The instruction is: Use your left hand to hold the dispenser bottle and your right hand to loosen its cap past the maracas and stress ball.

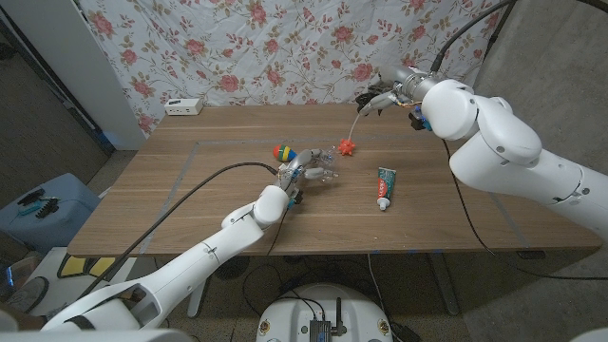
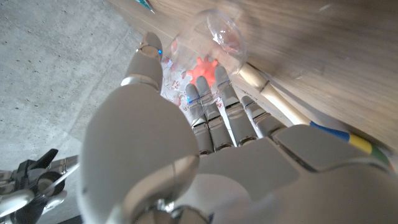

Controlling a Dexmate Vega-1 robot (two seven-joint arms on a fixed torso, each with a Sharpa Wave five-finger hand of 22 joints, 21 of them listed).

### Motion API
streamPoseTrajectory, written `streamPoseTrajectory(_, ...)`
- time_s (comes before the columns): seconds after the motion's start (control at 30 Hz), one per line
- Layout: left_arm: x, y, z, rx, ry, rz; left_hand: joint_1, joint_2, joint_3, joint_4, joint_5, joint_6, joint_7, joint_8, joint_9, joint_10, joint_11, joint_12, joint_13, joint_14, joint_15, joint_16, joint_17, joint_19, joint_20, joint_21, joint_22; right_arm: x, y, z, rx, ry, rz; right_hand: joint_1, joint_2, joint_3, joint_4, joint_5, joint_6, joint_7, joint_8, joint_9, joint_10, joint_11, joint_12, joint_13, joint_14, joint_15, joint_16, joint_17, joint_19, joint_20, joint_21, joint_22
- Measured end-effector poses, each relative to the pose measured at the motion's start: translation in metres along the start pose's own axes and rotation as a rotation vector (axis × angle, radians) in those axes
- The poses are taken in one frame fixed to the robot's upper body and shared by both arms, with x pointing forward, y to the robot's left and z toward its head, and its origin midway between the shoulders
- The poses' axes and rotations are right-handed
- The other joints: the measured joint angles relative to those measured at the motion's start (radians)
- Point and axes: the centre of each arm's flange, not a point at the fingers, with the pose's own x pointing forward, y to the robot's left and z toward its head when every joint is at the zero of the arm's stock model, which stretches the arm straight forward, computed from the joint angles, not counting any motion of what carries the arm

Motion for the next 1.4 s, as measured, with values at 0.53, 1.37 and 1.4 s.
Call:
streamPoseTrajectory(0.53, -0.014, 0.004, -0.006, -0.069, 0.008, 0.104, -0.016, -0.016, 0.010, -0.010, 0.000, 0.002, 0.002, -0.020, -0.021, 0.008, -0.008, -0.049, 0.045, 0.009, -0.009, -0.009, -0.066, 0.004, 0.004, 0.000, 0.000, 0.012, 0.010, -0.006, -0.067, 0.086, -0.025, 0.001, 0.001, 0.000, 0.000, 0.000, 0.000, 0.000, -0.004, -0.001, 0.000, 0.000, -0.004, 0.000, 0.000, 0.000, -0.004, 0.000, 0.000, 0.000, 0.000, 0.000)
streamPoseTrajectory(1.37, -0.045, 0.012, -0.008, -0.115, 0.045, 0.203, -0.040, -0.040, 0.024, -0.023, 0.000, 0.036, -0.022, -0.096, -0.036, 0.049, -0.041, -0.123, -0.001, 0.018, -0.029, -0.017, -0.153, 0.009, -0.002, 0.000, 0.001, 0.030, 0.029, -0.016, -0.103, 0.172, -0.022, 0.006, 0.005, -0.002, -0.002, -0.003, 0.000, 0.000, -0.010, 0.000, 0.000, 0.000, -0.012, 0.004, 0.000, 0.000, -0.007, -0.005, 0.000, 0.000, 0.000, 0.000)
streamPoseTrajectory(1.4, -0.045, 0.012, -0.008, -0.115, 0.045, 0.203, -0.040, -0.040, 0.024, -0.023, 0.000, 0.036, -0.022, -0.101, -0.036, 0.049, -0.041, -0.128, -0.003, 0.016, -0.030, -0.017, -0.157, 0.009, -0.002, 0.000, 0.002, 0.030, 0.029, -0.016, -0.103, 0.172, -0.023, 0.006, 0.005, -0.002, -0.002, 0.000, 0.000, 0.000, -0.010, 0.000, 0.000, 0.000, -0.012, 0.004, 0.000, 0.000, -0.008, -0.005, 0.000, 0.000, 0.000, 0.000)
